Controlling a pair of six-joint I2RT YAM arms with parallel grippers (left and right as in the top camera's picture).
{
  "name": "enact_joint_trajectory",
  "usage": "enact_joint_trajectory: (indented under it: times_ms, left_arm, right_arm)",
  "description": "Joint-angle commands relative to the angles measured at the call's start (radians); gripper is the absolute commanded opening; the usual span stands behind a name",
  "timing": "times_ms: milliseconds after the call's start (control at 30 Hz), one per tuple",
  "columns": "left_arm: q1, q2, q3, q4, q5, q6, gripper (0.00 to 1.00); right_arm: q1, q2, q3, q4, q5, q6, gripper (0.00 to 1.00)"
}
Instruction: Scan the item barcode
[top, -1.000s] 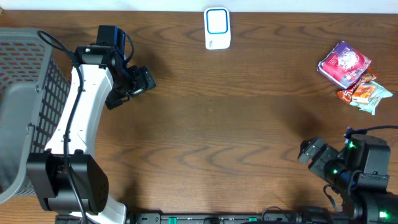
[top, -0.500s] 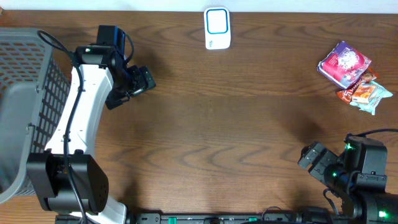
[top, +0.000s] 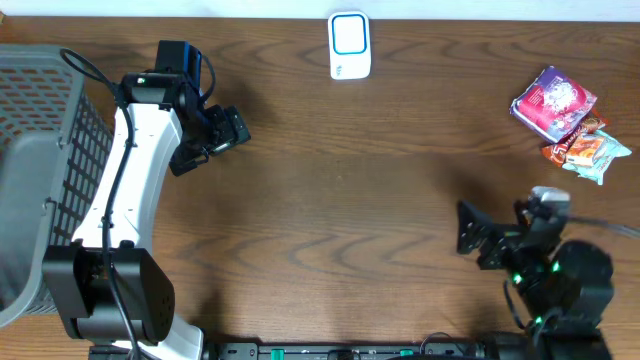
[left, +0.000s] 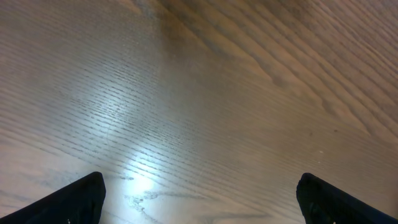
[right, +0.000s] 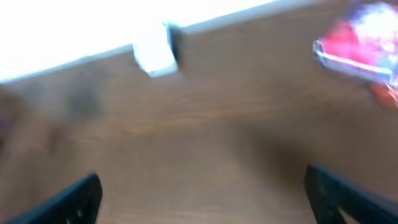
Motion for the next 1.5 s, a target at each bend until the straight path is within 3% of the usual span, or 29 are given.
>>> enact_joint_trajectory:
  times_ms: [0,367,567,1033,1333,1467]
  left_arm:
    - [0.003,0.006,-0.002,-0.002,-0.013,-0.001,0.98]
    - [0.003,0.006,-0.002,-0.002,-0.013,-0.001,0.98]
    - [0.003,0.006,-0.002,-0.002,-0.013,-0.001,0.98]
    - [0.003,0.006,-0.002,-0.002,-0.013,-0.001,0.98]
    - [0.003,0.006,-0.002,-0.002,-0.013,-0.001,0.98]
    - [0.003,0.006,-0.002,-0.002,-0.013,-0.001,0.98]
  right_arm:
    - [0.027,-0.105,-0.135,0.127,-0.064,-0.107,0.99]
    - [0.030,-0.341,-0.486,0.593,0.042,-0.106,0.99]
    - [0.030,-0.391,-0.560,0.702,0.086,-0.106,0.99]
    - [0.030,-0.407,-0.592,0.718,0.130,-0.111,0.99]
    - [0.027,-0.407,-0.592,0.519,0.140,-0.126,0.99]
    - [0.028,-0.407,-0.591,0.516,0.150,-0.178,0.99]
